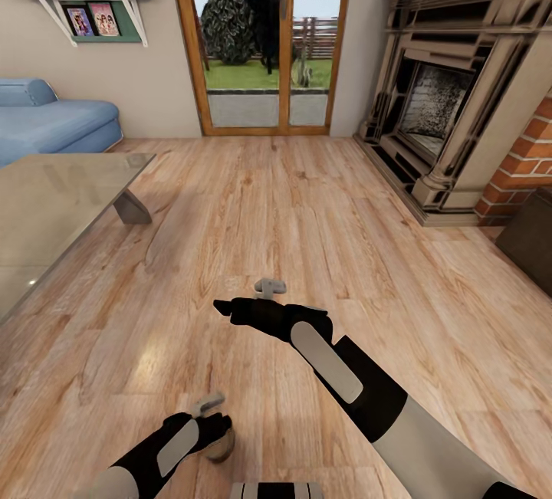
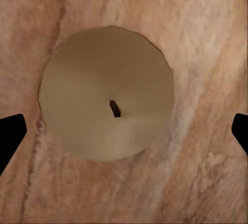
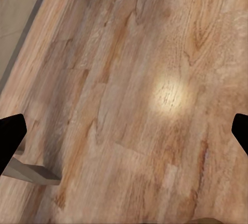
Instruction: Place each of the two pumpkins and all three candles from the living room inside a cabinet in the living room (use any cabinet), then make sure every cabinet is closed, and position the cauldron so it is next to a table in the living room.
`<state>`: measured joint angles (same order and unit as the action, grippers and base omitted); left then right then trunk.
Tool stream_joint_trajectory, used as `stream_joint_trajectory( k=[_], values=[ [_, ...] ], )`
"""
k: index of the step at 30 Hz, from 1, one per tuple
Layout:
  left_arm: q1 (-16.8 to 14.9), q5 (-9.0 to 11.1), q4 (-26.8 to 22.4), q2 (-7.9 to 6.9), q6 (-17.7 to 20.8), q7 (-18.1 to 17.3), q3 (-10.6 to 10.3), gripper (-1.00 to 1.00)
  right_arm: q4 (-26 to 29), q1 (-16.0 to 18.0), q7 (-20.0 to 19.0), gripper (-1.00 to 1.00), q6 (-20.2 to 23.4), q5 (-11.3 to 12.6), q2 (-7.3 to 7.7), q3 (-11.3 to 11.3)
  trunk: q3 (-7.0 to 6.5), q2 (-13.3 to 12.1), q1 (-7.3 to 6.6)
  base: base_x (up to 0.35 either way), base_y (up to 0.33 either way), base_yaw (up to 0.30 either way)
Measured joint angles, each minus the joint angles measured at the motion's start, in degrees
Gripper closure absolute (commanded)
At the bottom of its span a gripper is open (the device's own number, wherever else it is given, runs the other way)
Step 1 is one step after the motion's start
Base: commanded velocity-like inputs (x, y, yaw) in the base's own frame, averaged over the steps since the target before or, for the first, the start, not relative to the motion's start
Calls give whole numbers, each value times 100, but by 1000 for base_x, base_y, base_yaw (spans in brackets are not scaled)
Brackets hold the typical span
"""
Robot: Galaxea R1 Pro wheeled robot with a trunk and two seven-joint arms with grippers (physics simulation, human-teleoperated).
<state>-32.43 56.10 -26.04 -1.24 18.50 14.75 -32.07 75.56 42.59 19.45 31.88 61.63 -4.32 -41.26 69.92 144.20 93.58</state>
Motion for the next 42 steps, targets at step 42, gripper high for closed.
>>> stream_joint_trajectory(
  k=[42],
  values=[
    [-226,32,-51,-166,-109,-4,132,-100,4,0,-87,-100,-18,9,151,0,333,20,39,0,0,0]
  ],
)
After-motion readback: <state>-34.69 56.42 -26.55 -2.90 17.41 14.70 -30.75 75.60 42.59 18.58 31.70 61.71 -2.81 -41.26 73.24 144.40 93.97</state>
